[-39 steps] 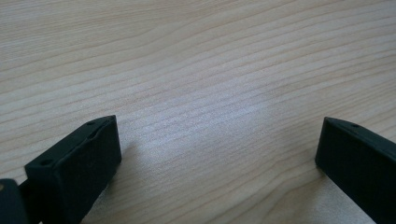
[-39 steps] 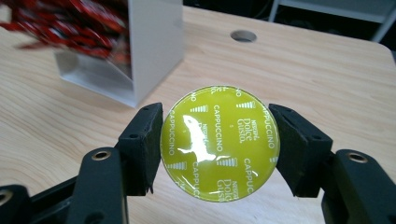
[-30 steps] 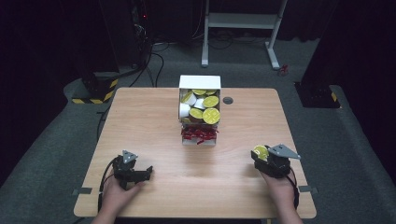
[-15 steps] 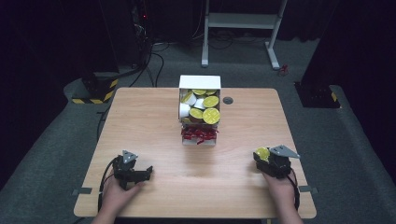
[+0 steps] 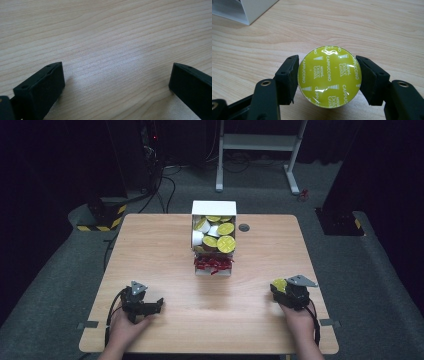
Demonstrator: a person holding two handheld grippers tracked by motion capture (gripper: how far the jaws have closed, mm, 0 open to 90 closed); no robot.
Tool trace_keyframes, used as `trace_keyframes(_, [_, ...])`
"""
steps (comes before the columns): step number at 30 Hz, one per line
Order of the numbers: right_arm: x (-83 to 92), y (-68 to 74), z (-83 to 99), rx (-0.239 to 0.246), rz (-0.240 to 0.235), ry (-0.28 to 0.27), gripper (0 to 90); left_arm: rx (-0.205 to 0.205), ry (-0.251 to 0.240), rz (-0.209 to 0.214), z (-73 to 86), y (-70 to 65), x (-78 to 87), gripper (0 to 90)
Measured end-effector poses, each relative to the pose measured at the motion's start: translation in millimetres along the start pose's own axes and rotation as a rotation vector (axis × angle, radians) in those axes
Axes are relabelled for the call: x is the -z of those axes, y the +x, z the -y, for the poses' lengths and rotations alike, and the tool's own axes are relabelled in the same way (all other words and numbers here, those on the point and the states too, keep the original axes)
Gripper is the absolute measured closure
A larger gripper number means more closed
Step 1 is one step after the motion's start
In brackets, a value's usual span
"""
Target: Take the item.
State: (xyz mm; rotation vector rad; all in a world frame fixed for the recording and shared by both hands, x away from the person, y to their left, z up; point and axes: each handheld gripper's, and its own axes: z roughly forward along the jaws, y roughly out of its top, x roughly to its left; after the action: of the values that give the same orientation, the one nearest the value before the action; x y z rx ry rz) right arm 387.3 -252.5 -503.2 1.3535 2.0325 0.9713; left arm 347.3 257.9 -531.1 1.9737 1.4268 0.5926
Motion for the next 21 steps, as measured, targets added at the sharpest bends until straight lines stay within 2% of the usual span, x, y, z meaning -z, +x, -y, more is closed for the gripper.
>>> trace_keyframes(12, [-10.1,5.6,0.9,0.005,-0.016,0.032,38.5,-0.001,0.000,0.000,0.0,0.0,0.0,0.6])
trace_keyframes(21, [-10.6,6.0,1.8,-0.006,-0.022,0.027,38.0,0.000,0.000,0.000,0.0,0.0,0.0,0.7])
